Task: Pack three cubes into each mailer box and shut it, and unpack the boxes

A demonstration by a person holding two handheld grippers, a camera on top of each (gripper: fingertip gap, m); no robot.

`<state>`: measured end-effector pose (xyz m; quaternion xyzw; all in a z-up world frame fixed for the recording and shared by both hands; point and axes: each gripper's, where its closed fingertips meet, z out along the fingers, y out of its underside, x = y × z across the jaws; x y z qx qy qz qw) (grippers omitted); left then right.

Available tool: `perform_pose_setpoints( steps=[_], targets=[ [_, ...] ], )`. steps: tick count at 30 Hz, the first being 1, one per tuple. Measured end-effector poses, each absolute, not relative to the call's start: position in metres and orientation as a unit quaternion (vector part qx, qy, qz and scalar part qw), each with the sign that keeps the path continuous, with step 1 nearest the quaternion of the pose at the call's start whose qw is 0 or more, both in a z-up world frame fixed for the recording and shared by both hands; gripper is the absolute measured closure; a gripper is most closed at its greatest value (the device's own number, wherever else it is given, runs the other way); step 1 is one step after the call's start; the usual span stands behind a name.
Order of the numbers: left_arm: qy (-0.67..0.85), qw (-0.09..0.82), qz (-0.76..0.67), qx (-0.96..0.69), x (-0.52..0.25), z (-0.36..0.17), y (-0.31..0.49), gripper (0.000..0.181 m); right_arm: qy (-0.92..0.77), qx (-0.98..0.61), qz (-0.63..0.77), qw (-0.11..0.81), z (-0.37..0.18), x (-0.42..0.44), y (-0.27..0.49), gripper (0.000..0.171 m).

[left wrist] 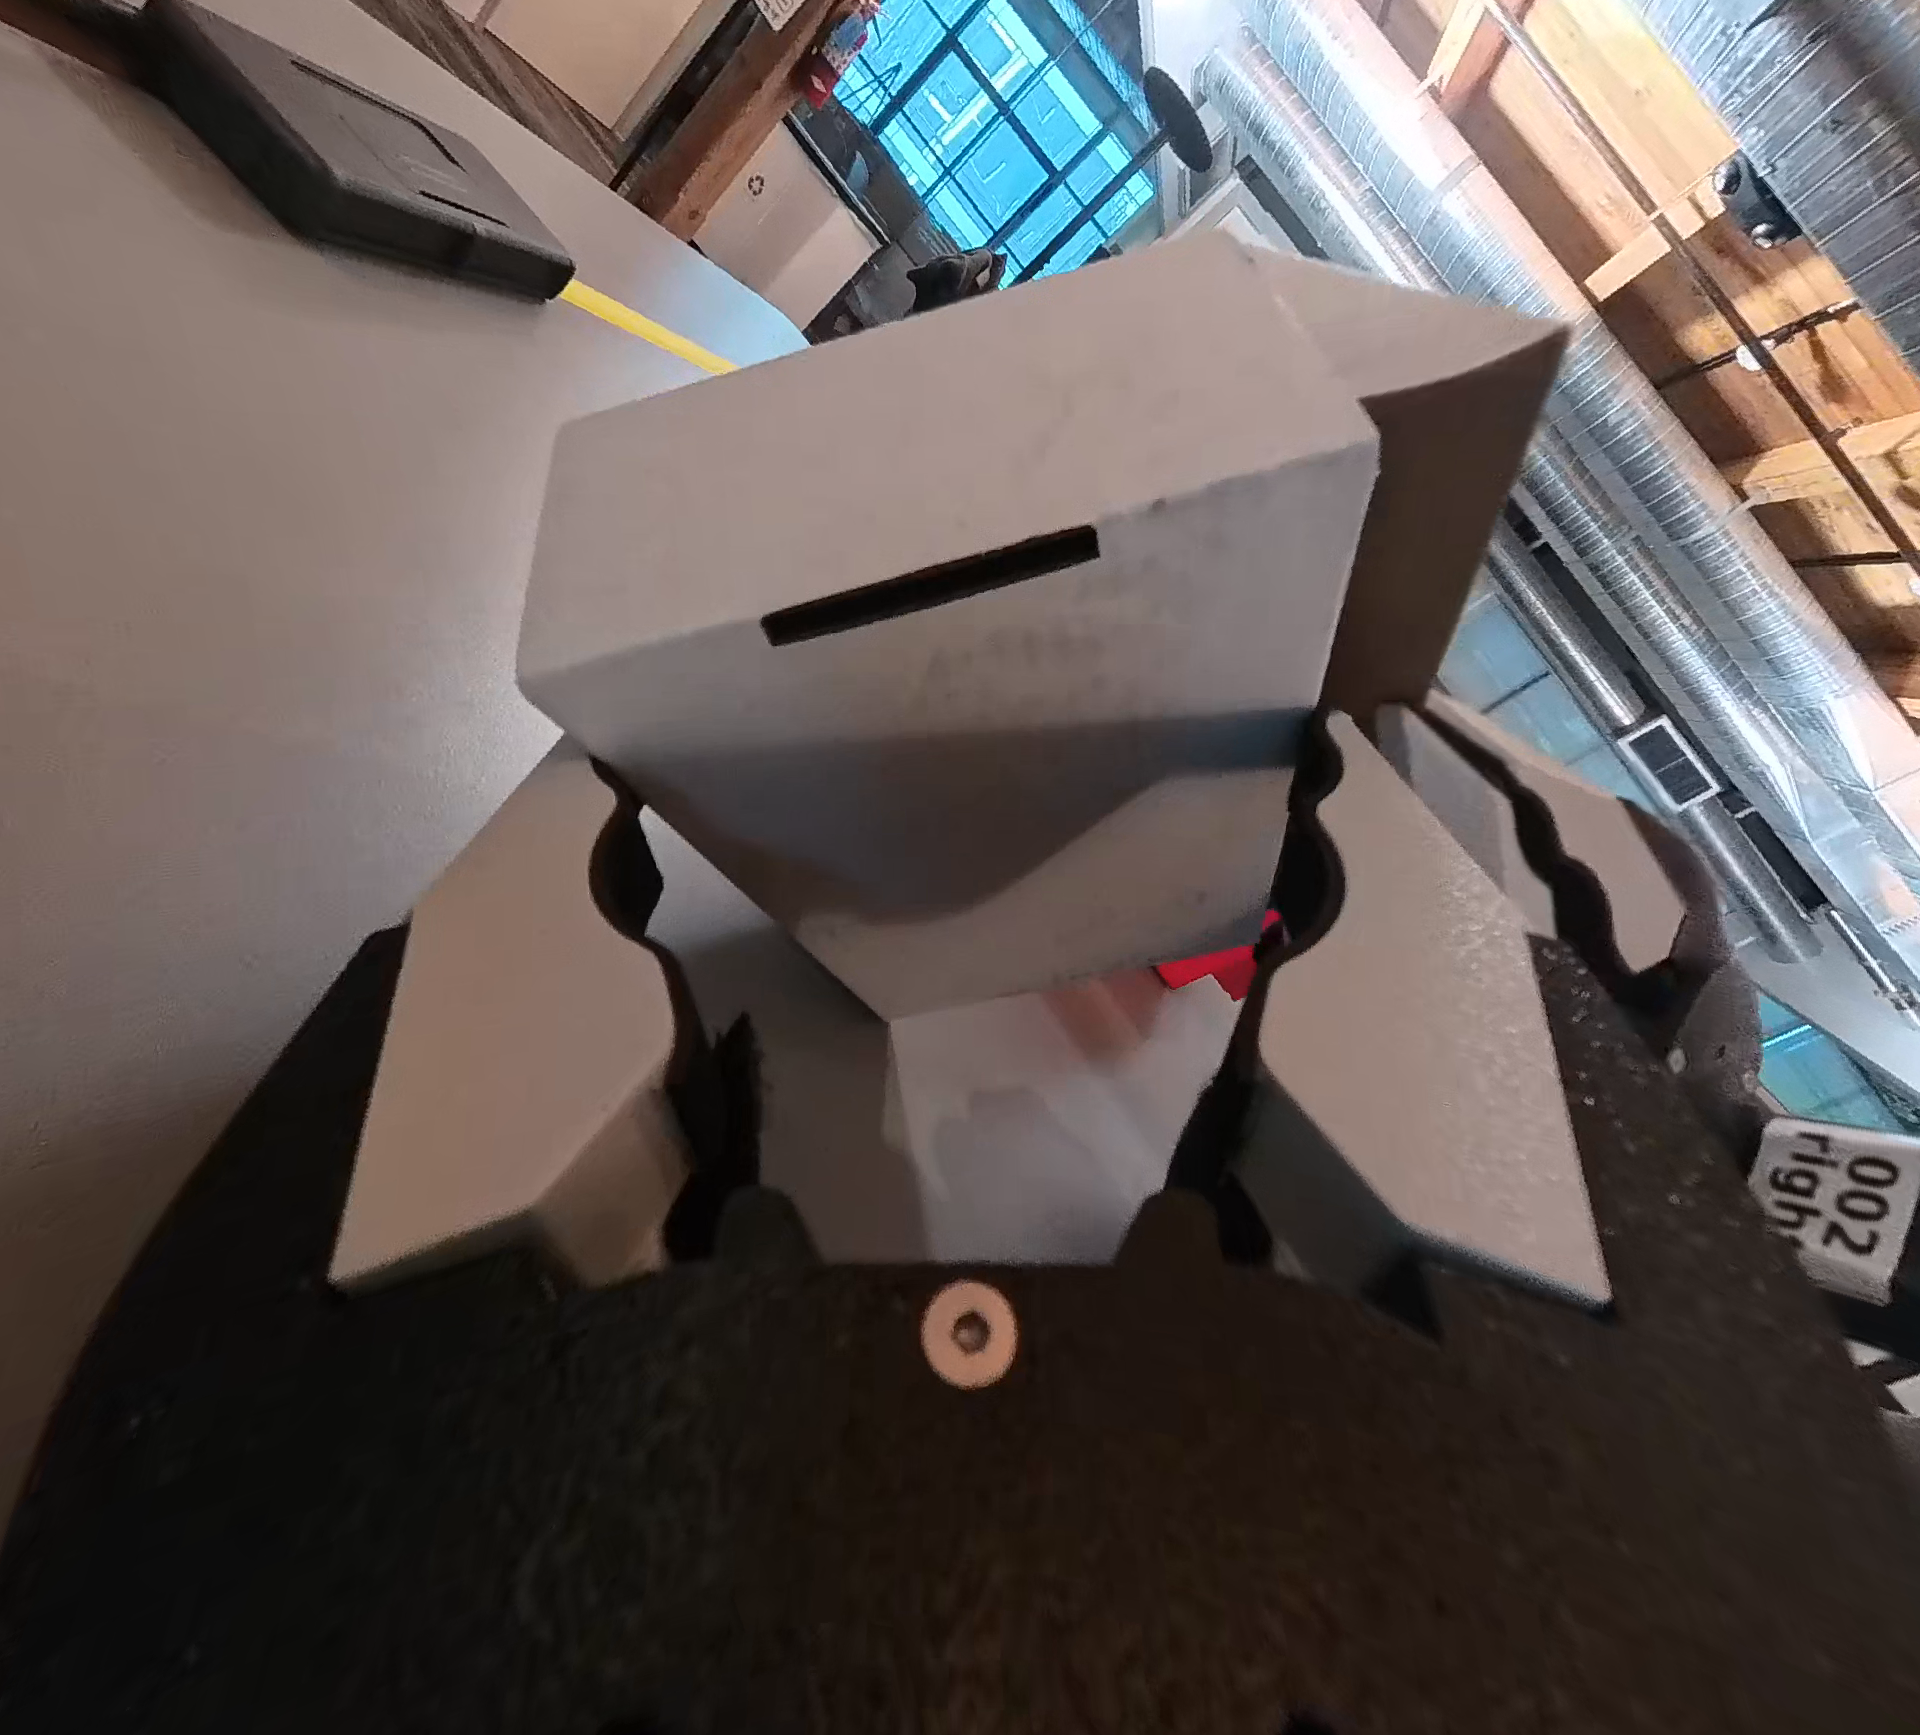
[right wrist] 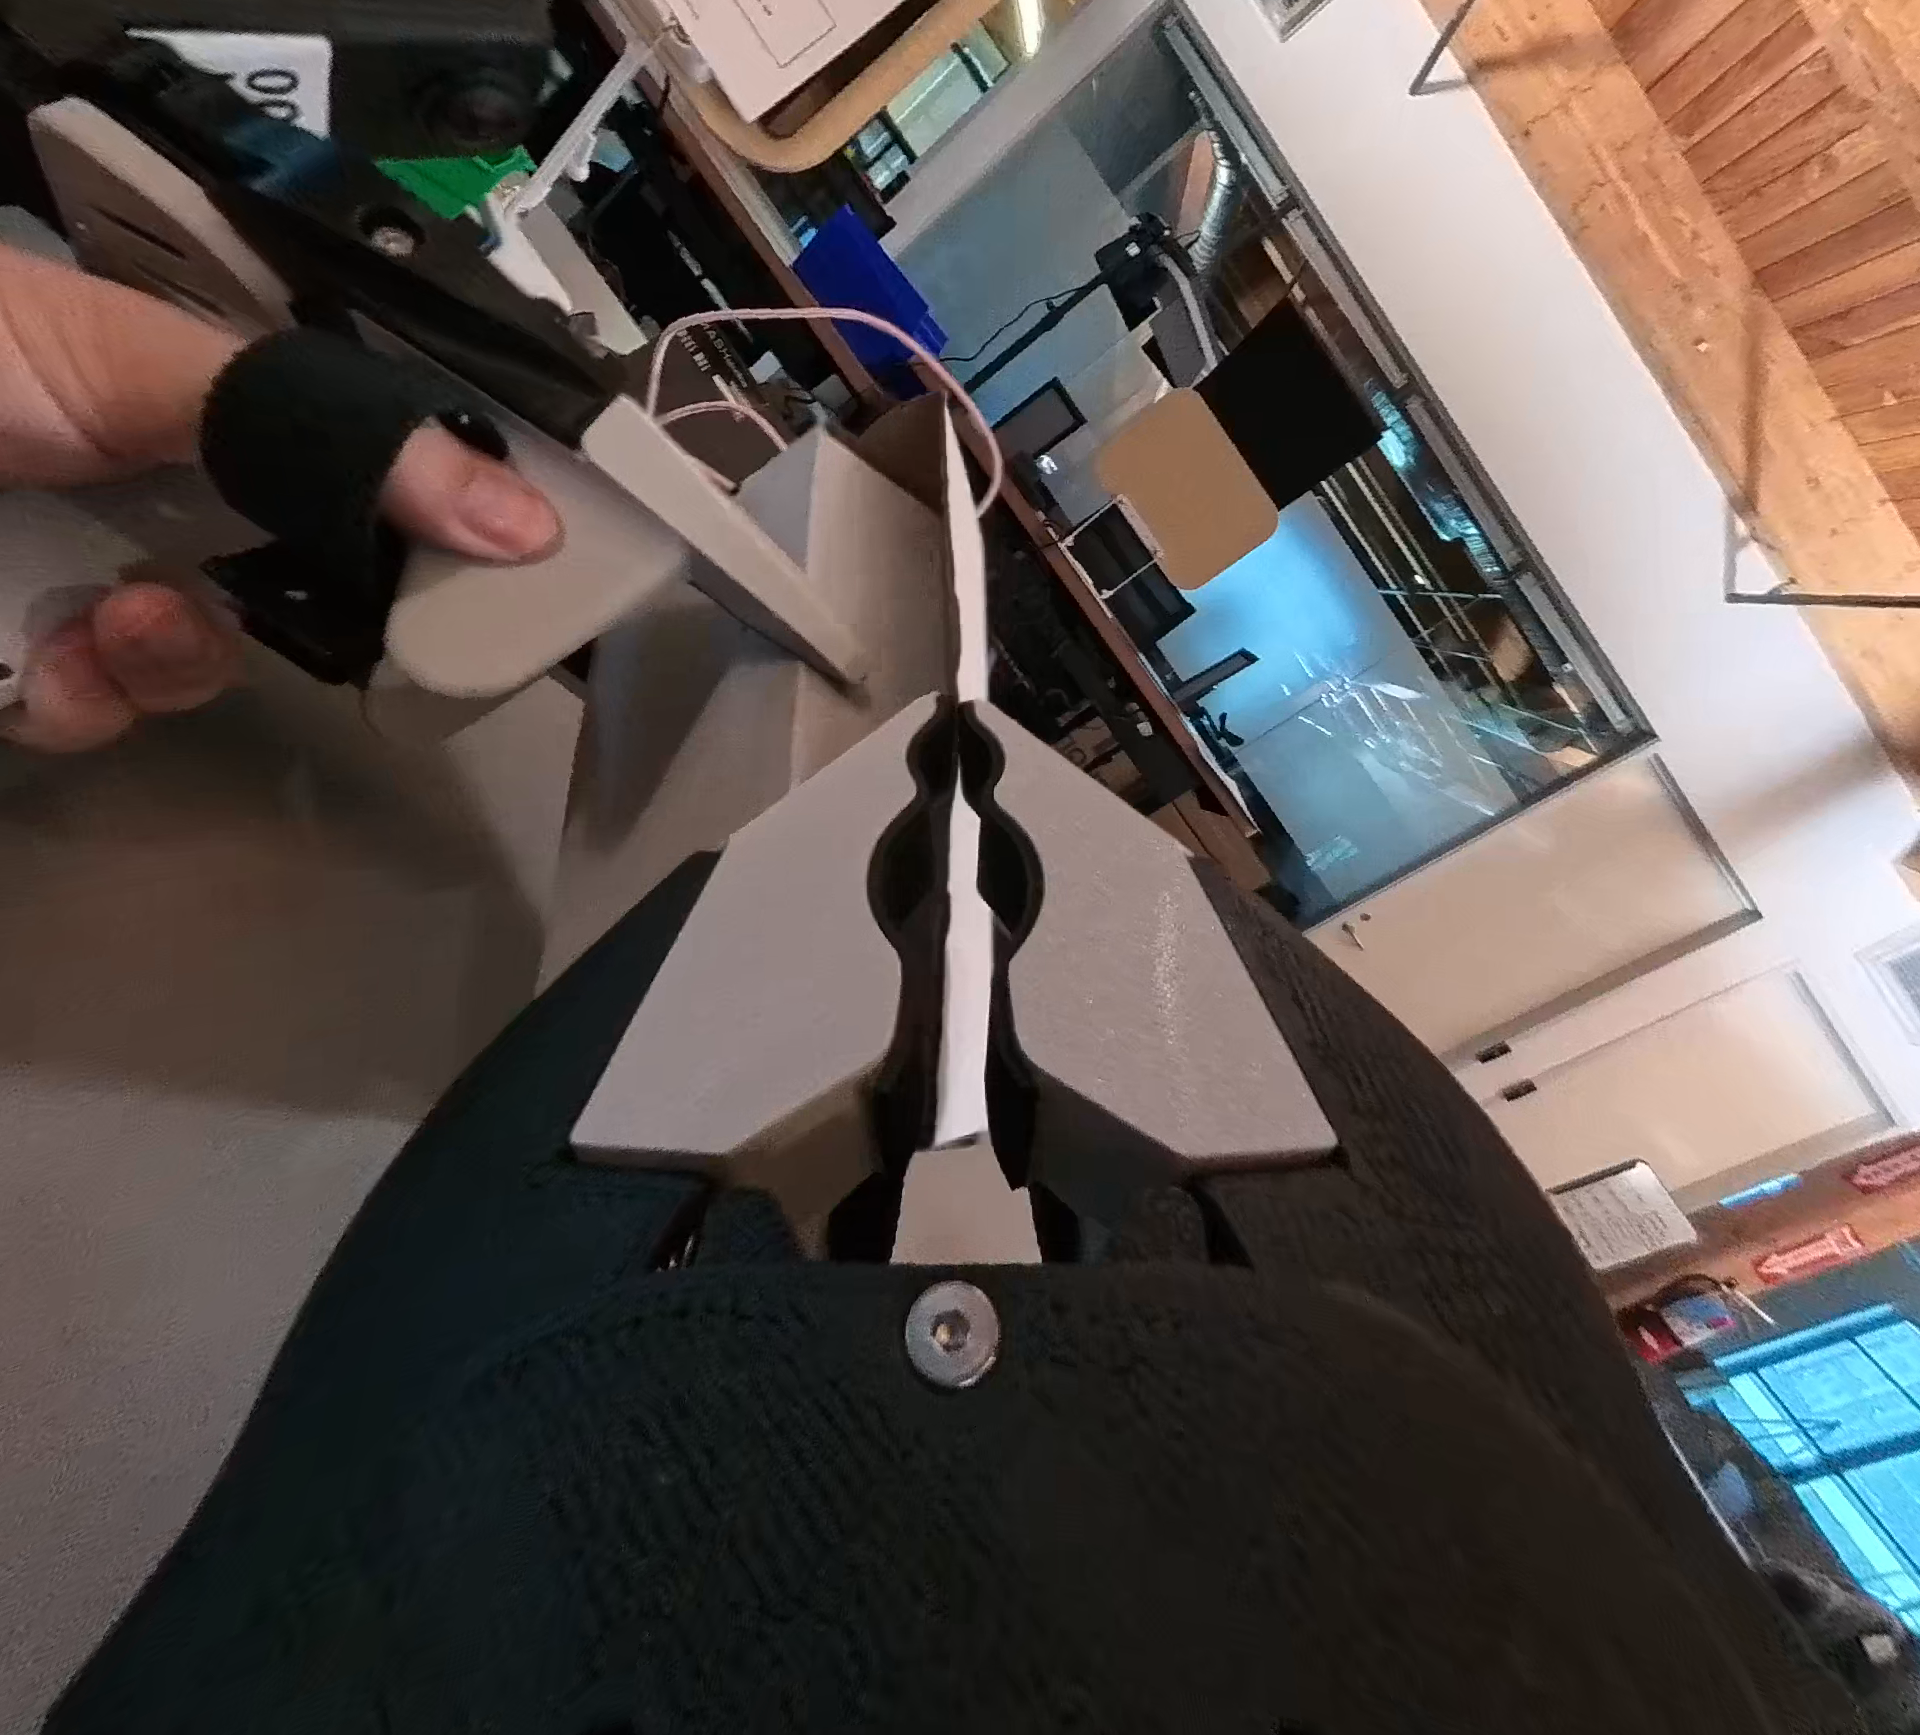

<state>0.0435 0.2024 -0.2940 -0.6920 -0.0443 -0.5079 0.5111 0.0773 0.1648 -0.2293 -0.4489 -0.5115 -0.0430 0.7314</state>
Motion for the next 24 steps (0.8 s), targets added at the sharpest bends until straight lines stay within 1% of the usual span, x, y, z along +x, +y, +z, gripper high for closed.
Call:
perform_pose_setpoints(
  steps=[6, 12, 16, 17, 18, 19, 20, 21, 23, 24],
  targets=[
    [-0.04, 0.507, -0.514, -0.691, 0.045, -0.295, 0.202, 0.059, -0.485, -0.462, -0.037, 0.742, -0.213, 0.087, 0.176, 0.171],
    [-0.04, 0.506, -0.518, -0.689, 0.044, -0.295, 0.201, 0.059, -0.481, -0.472, -0.026, 0.738, -0.209, 0.089, 0.182, 0.171],
    [-0.038, 0.51, -0.52, -0.684, 0.043, -0.295, 0.199, 0.067, -0.47, -0.492, -0.035, 0.732, -0.211, 0.096, 0.194, 0.171],
    [-0.033, 0.523, -0.506, -0.685, 0.038, -0.296, 0.198, 0.119, -0.456, -0.504, -0.047, 0.732, -0.21, 0.103, 0.202, 0.171],
    [-0.04, 0.539, -0.505, -0.673, 0.034, -0.291, 0.198, 0.132, -0.453, -0.499, -0.043, 0.737, -0.207, 0.107, 0.204, 0.171],
    [-0.036, 0.552, -0.499, -0.667, 0.031, -0.287, 0.197, 0.135, -0.451, -0.505, -0.026, 0.735, -0.206, 0.11, 0.204, 0.171],
    [-0.028, 0.562, -0.495, -0.662, 0.03, -0.283, 0.196, 0.131, -0.449, -0.509, -0.012, 0.734, -0.206, 0.111, 0.204, 0.171],
    [-0.023, 0.568, -0.496, -0.657, 0.029, -0.28, 0.194, 0.116, -0.452, -0.511, -0.008, 0.731, -0.208, 0.111, 0.204, 0.171],
    [-0.026, 0.576, -0.475, -0.665, 0.024, -0.282, 0.194, 0.093, -0.468, -0.507, -0.013, 0.723, -0.217, 0.107, 0.202, 0.171],
    [-0.025, 0.584, -0.457, -0.671, 0.021, -0.282, 0.193, 0.084, -0.482, -0.499, -0.019, 0.72, -0.221, 0.103, 0.2, 0.171]
  ],
)
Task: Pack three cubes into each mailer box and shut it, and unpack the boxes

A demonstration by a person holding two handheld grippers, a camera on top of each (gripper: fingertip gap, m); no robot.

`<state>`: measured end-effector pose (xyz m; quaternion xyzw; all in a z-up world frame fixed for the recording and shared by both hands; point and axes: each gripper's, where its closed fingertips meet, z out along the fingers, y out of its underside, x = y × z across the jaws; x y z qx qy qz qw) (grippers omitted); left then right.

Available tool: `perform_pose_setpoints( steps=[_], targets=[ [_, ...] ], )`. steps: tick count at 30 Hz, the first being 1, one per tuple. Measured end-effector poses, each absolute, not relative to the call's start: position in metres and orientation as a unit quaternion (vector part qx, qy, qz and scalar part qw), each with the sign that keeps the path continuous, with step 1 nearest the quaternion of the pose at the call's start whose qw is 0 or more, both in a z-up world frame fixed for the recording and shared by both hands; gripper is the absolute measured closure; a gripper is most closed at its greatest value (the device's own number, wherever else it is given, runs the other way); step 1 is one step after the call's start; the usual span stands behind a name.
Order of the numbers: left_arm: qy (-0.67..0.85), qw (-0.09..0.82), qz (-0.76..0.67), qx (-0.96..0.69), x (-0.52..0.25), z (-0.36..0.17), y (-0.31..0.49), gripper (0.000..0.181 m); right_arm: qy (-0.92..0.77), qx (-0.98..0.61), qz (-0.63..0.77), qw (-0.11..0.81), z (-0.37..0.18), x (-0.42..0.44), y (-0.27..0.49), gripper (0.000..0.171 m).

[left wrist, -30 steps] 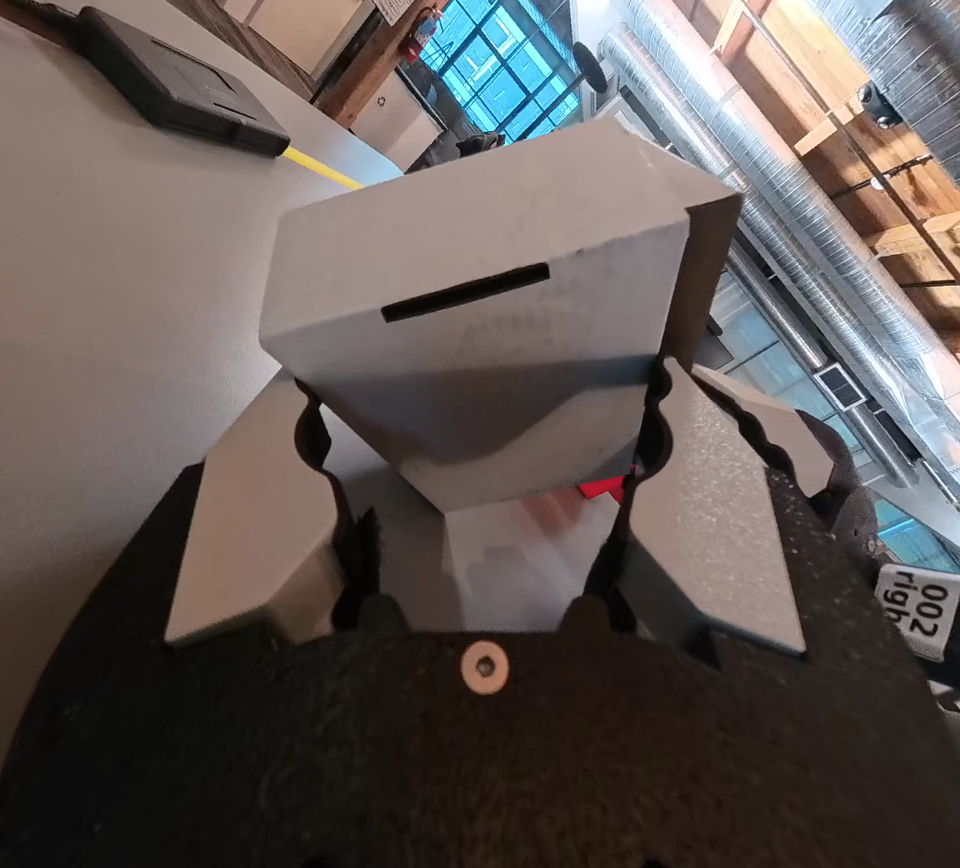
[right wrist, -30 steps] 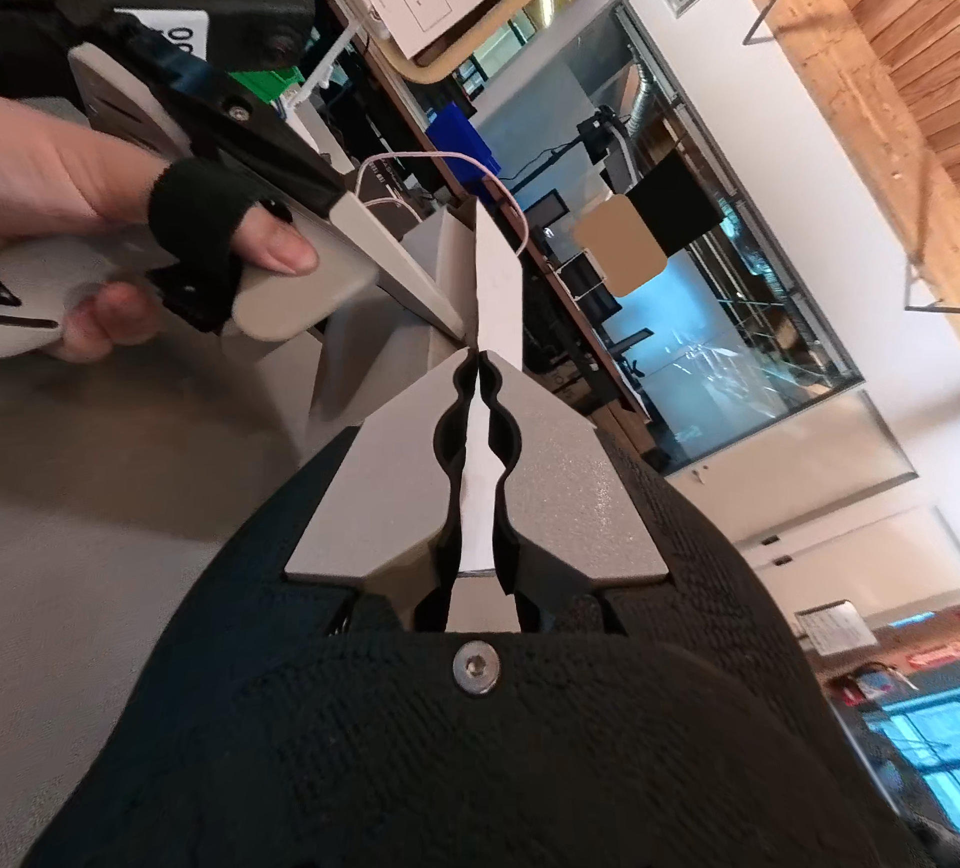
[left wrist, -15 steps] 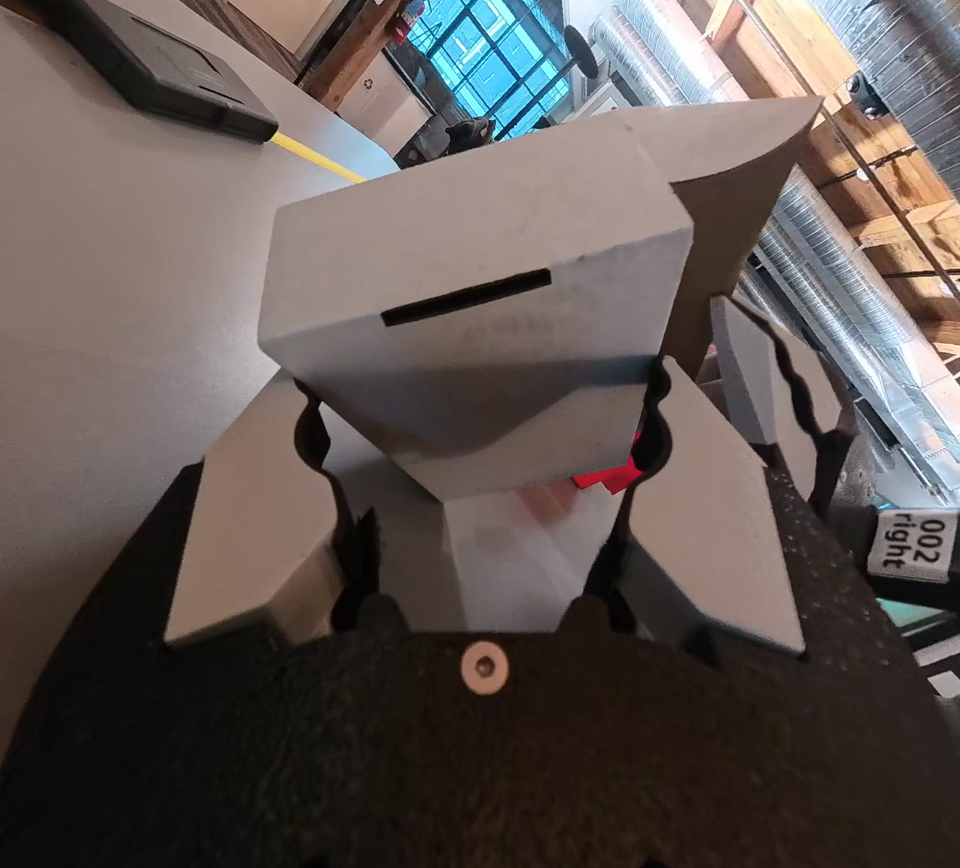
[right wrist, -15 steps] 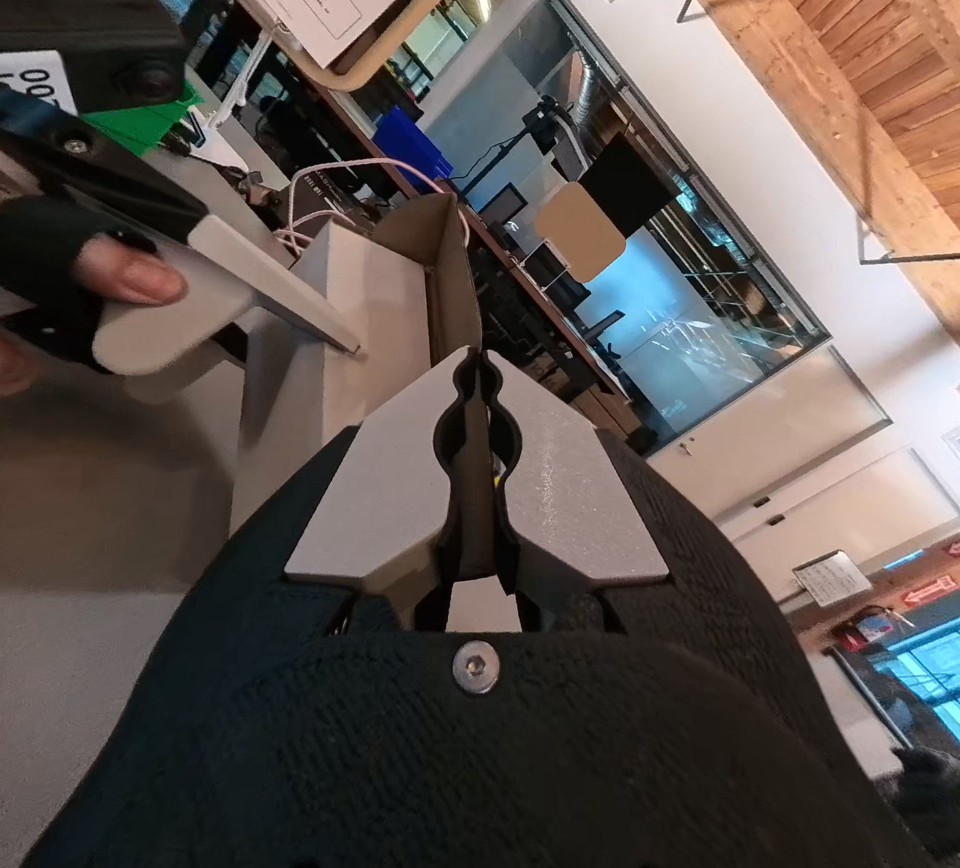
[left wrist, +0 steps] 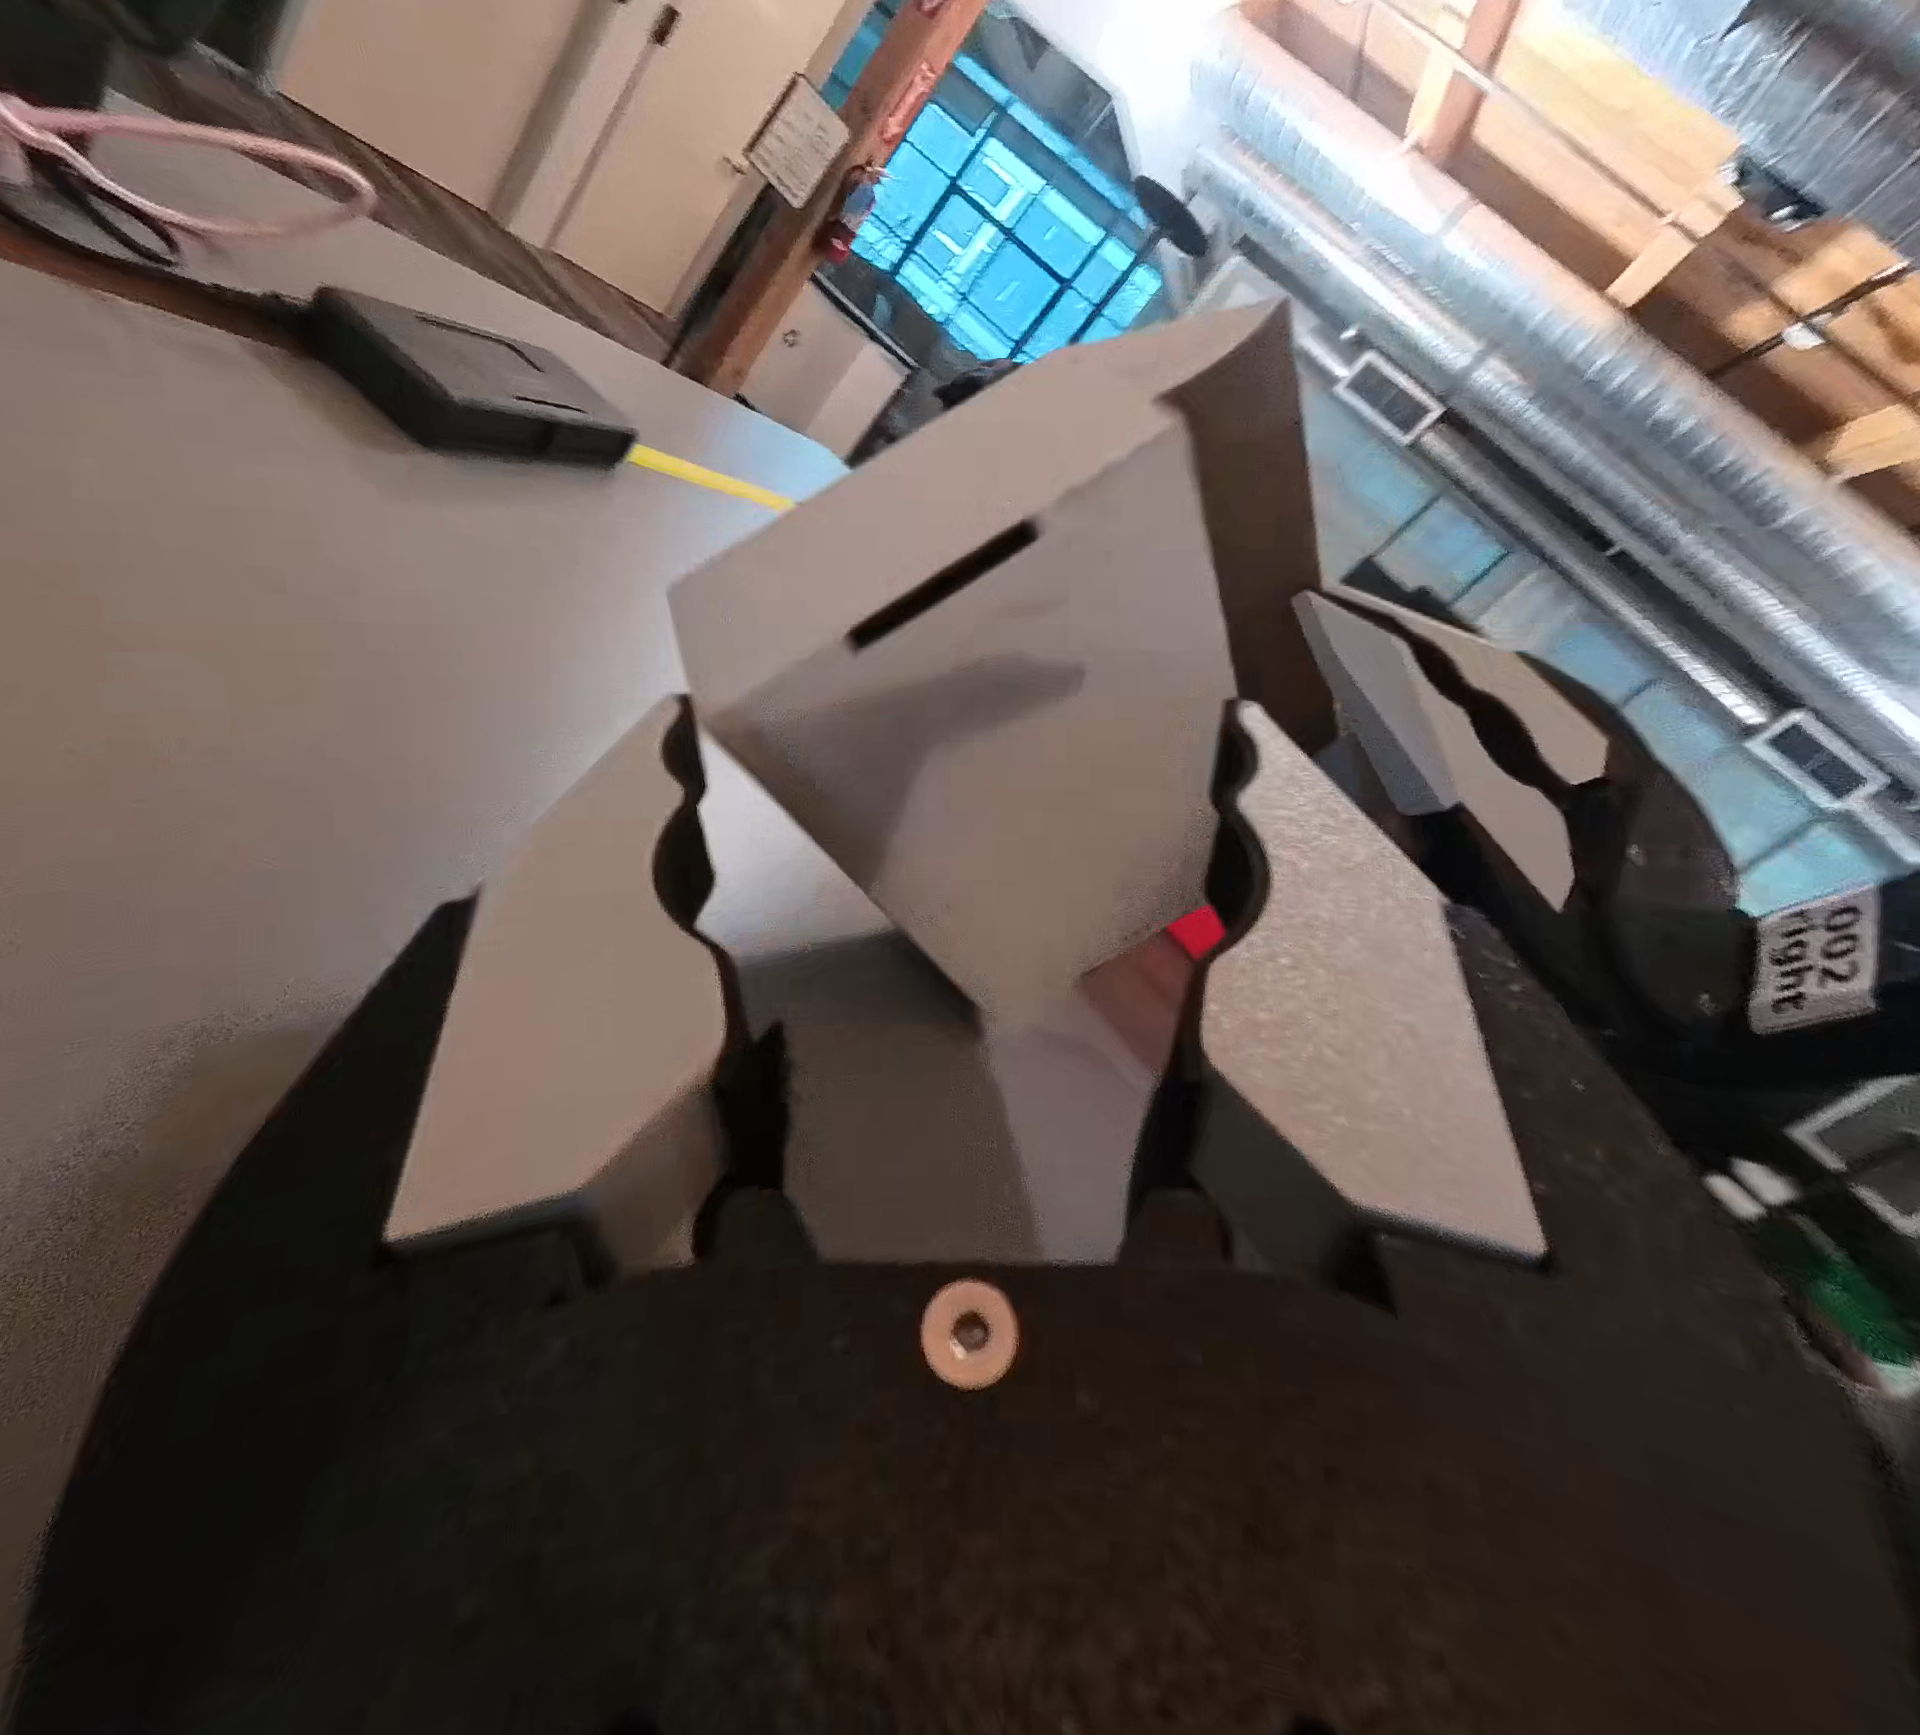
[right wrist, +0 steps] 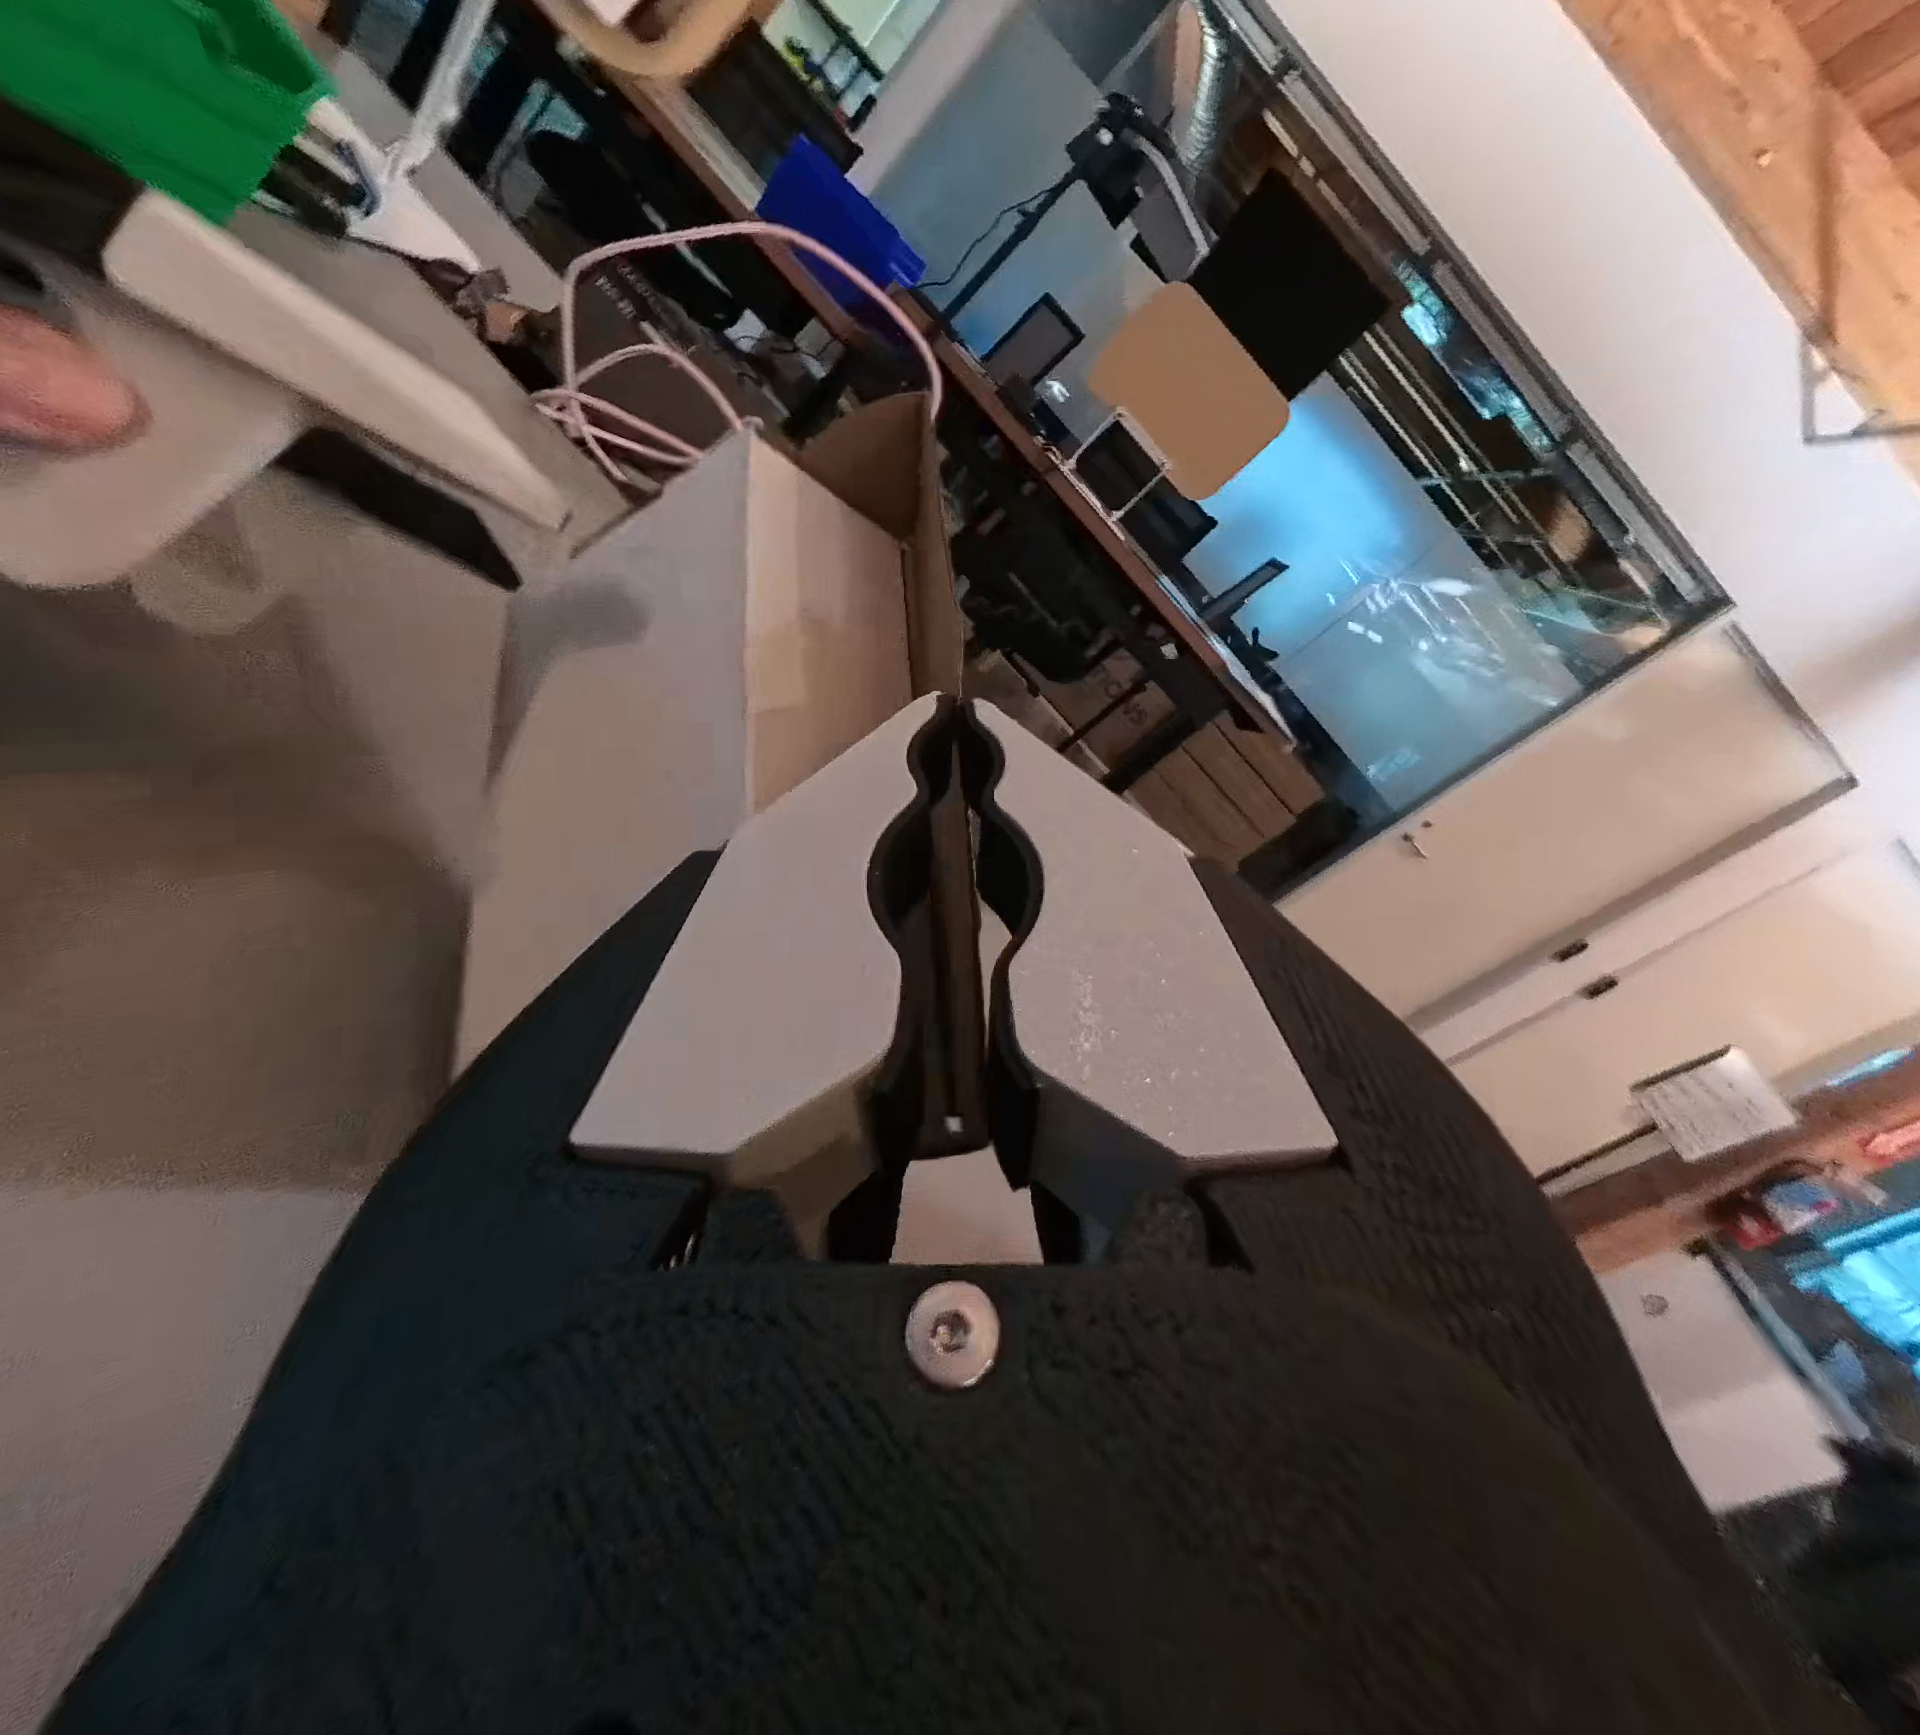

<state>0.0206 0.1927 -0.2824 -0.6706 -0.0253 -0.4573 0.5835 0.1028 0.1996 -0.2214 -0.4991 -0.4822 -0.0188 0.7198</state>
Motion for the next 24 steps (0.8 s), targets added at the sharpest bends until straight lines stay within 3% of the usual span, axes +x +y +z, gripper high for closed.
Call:
perform_pose_setpoints(
  steps=[4, 7, 12, 15, 18, 19, 24],
  targets=[
    [0.028, 0.655, -0.345, -0.672, 0.003, -0.265, 0.177, 0.068, -0.555, -0.42, -0.058, 0.716, -0.233, 0.088, 0.18, 0.171],
    [0.175, 0.709, -0.197, -0.654, 0.006, -0.239, 0.157, 0.066, -0.616, -0.348, -0.07, 0.703, -0.244, 0.077, 0.153, 0.171],
    [0.441, 0.669, 0.051, -0.597, 0.042, -0.255, 0.121, 0.076, -0.676, -0.292, -0.038, 0.676, -0.263, 0.073, 0.112, 0.171],
    [0.517, 0.618, 0.169, -0.568, 0.049, -0.273, 0.117, 0.1, -0.693, -0.284, -0.012, 0.663, -0.273, 0.075, 0.096, 0.171],
    [0.563, 0.583, 0.193, -0.553, 0.06, -0.287, 0.111, 0.149, -0.697, -0.285, -0.005, 0.658, -0.281, 0.079, 0.087, 0.171],
    [0.561, 0.586, 0.203, -0.548, 0.061, -0.286, 0.11, 0.158, -0.691, -0.285, -0.007, 0.664, -0.281, 0.082, 0.086, 0.171],
    [0.555, 0.558, 0.221, -0.576, 0.063, -0.285, 0.101, 0.17, -0.638, -0.336, -0.087, 0.687, -0.284, 0.111, 0.096, 0.14]
  ],
)
